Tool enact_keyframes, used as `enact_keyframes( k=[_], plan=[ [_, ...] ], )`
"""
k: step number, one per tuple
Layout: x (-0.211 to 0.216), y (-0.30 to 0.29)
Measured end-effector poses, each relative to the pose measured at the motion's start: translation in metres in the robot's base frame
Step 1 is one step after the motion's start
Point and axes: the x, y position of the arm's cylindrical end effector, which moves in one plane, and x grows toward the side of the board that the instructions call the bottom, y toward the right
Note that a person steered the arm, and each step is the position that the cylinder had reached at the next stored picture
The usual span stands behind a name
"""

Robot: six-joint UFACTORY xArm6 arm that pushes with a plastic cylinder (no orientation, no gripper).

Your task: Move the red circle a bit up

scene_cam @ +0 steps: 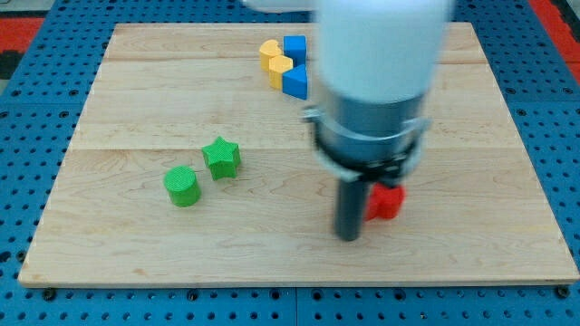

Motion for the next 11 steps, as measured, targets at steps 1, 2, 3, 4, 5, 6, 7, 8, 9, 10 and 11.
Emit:
enact_keyframes(
  k=[1, 2, 3, 4, 5, 6, 7, 8, 9, 10, 11],
  plan=[
    [-0.026, 0.072],
    [-0.06, 0.086],
    [-0.099, 0.08],
    [-0.073, 0.034],
    [-0.123, 0.027],
    [-0.124, 0.1],
    [-0.085, 0.113],
    [-0.097, 0.161],
    [-0.16, 0.135],
    [-0.093, 0.141],
    [0.002, 0.114]
  ],
)
